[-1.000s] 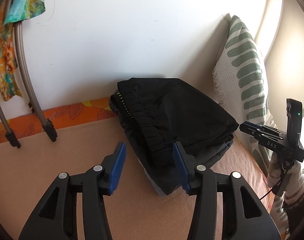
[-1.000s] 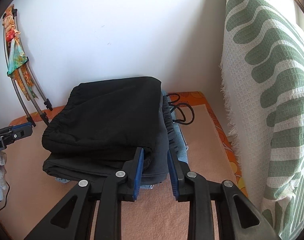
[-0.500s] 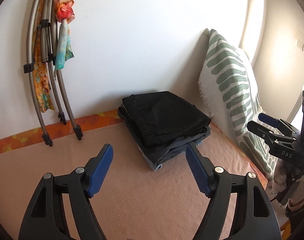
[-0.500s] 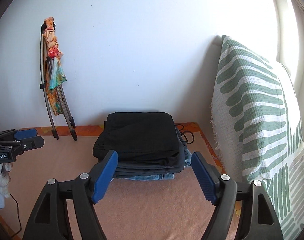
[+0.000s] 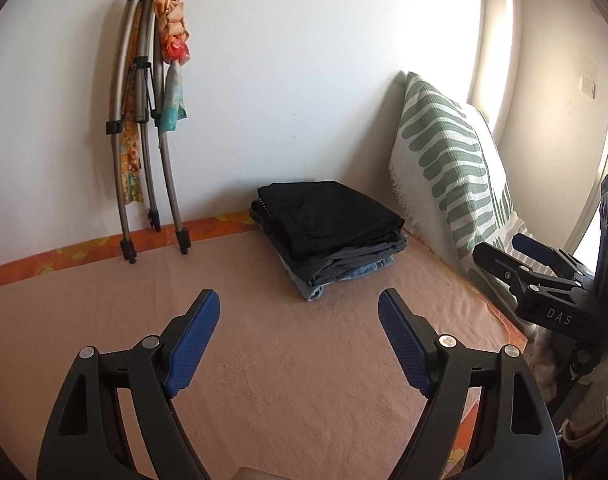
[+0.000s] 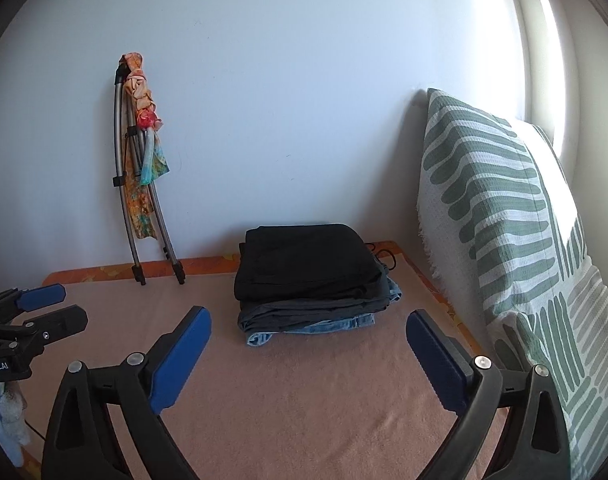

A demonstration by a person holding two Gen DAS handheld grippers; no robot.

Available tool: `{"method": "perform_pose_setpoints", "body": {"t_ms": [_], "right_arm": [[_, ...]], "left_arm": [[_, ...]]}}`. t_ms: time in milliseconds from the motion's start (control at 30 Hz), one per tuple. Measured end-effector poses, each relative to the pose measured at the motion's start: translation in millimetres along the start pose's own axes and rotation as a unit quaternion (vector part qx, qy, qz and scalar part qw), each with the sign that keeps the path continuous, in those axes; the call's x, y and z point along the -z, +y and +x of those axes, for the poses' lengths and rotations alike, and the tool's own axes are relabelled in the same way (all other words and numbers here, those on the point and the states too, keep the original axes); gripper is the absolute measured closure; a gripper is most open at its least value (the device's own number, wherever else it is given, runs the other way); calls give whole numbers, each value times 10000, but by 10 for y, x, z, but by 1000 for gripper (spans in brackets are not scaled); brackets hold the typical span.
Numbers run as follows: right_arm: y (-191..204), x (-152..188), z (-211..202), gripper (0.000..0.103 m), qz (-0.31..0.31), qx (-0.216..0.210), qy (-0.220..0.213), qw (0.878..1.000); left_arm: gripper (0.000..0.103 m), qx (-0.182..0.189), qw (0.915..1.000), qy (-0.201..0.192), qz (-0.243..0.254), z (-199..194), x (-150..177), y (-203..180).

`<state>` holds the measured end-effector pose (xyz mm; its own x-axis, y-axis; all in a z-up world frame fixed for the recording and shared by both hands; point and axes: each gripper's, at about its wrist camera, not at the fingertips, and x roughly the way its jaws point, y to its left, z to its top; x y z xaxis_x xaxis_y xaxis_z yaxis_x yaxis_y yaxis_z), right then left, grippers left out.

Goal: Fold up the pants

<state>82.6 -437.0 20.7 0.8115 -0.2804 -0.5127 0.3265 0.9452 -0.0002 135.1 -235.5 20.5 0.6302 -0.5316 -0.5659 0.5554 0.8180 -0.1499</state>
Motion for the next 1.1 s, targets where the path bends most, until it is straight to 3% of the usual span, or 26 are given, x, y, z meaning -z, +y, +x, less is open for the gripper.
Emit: {"method": "perform_pose_setpoints", "body": {"t_ms": [233,633,733,1100], "right_arm": [[117,188,6,0,158,29,5,9999],[76,219,18,0,129,182,-179,9996],[66,215,38,0,162,202,-181,9995],[119,225,70,0,110,165,-198,9996]], "left_arm": [[21,-283,9992,-63,290,-21,108,-49],[14,-347,9990,-18,290,44,189,-24],[4,-346,9990,-20,299,54,203,-31],[4,-315,9992,-11,263,15,230,-1]]}}
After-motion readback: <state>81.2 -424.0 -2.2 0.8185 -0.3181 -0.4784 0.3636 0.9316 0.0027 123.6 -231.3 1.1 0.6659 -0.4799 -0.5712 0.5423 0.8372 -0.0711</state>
